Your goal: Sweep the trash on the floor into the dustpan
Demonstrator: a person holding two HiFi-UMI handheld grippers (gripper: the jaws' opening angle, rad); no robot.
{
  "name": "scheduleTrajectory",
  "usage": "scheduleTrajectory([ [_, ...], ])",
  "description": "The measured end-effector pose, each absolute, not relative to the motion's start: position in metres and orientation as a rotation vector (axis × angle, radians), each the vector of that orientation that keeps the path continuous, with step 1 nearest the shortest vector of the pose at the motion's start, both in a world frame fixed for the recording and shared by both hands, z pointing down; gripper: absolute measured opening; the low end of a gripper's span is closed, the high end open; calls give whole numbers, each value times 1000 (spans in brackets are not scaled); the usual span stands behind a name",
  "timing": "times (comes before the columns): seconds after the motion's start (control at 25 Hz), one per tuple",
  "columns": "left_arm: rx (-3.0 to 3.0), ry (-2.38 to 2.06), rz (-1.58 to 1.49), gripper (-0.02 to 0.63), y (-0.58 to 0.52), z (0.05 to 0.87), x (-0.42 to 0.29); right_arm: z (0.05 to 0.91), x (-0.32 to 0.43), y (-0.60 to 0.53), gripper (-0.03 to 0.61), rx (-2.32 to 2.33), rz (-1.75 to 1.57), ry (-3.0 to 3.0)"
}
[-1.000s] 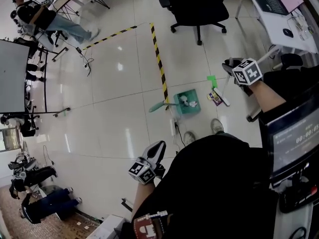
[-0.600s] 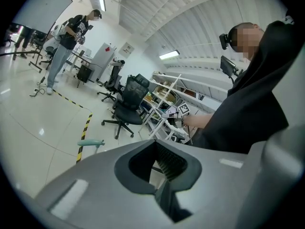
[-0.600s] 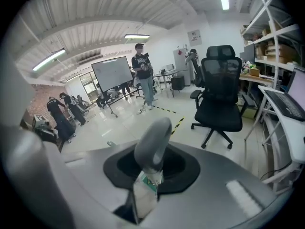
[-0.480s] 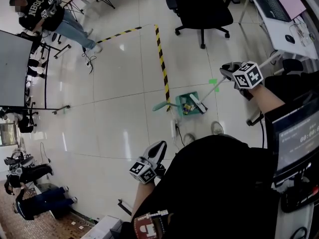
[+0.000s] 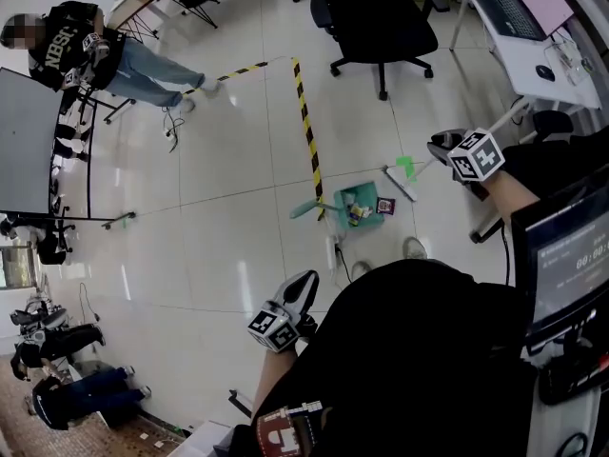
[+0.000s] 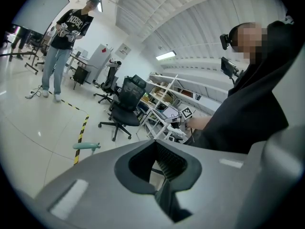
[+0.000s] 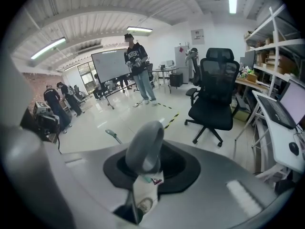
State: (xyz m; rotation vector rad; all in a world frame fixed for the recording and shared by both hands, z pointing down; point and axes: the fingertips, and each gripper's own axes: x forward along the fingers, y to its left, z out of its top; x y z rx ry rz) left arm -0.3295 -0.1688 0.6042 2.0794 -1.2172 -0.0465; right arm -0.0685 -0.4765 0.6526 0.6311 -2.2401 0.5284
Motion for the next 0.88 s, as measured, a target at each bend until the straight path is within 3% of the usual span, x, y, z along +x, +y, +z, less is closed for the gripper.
scheduleTrajectory([
  [0.44,2103,-1210,-52,2,-167,604,-324,623,-78,-482,58,673,646,-2338],
  [0.88,2080,-1232,-43,2,-158,605,-331,671,-100,-463,57,588,574,-2247],
])
